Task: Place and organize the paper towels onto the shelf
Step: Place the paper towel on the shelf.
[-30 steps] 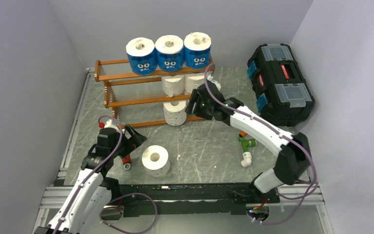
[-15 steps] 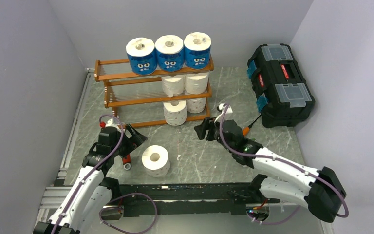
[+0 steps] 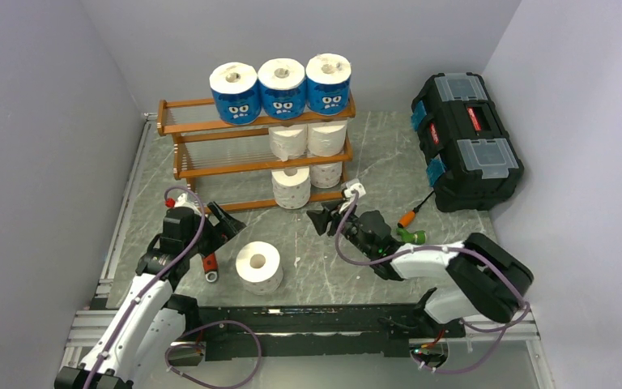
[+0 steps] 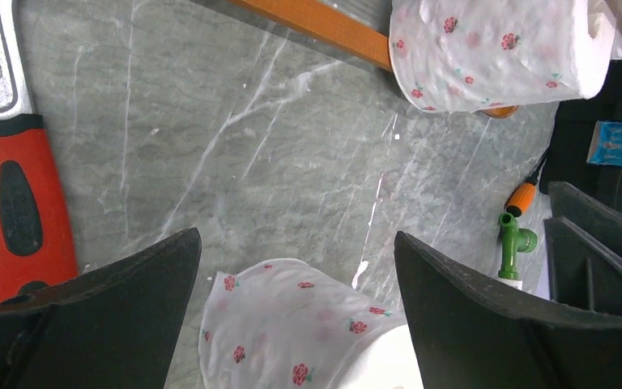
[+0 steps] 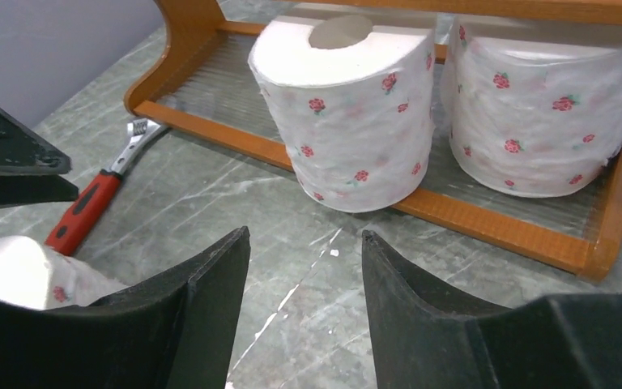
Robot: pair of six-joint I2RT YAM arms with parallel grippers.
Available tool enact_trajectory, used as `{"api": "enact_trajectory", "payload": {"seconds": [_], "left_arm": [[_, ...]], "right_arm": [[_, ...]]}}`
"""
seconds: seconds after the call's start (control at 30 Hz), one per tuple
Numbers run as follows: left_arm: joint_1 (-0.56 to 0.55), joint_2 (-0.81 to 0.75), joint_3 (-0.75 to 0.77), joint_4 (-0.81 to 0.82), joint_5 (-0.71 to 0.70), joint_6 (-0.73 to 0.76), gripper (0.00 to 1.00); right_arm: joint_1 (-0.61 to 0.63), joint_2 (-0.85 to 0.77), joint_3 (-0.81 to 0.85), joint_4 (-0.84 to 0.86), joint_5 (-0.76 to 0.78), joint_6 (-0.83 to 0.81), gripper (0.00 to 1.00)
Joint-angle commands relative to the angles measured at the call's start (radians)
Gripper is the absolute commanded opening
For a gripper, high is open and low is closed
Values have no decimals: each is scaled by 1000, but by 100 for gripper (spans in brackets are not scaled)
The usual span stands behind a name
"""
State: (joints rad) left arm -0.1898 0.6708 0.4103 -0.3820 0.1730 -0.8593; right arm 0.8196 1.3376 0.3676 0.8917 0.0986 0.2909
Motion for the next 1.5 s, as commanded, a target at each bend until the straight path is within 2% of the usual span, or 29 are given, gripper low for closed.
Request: {"api": "enact_trajectory", "payload": {"seconds": [0.0, 0.17, 0.3, 0.43, 0.57, 0.63, 0.97, 1.47], "left_arm": [[-3, -20, 20, 11, 2, 4, 95], [-3, -28, 15, -2, -14, 17, 95], [-3, -20, 10, -11, -11, 27, 95], [-3, -14, 9, -22, -11, 37, 95], [-3, -22, 0, -27, -15, 40, 96], [-3, -29, -6, -29, -16, 40, 96], [-3, -50, -16, -43, -21, 36, 96], [-3, -50, -21, -45, -17, 37, 97]], "right_arm": [[6, 116, 22, 277, 10, -54, 54], [27, 251, 37, 399, 92, -61, 42], [37, 363, 62, 491, 127, -61, 39], [41, 428, 109, 480, 141, -43, 41], [46, 467, 152, 456, 169, -34, 52], [50, 489, 172, 444, 186, -28, 54], [55, 545, 235, 375, 265, -14, 54], [55, 617, 312, 352, 286, 5, 49]]}}
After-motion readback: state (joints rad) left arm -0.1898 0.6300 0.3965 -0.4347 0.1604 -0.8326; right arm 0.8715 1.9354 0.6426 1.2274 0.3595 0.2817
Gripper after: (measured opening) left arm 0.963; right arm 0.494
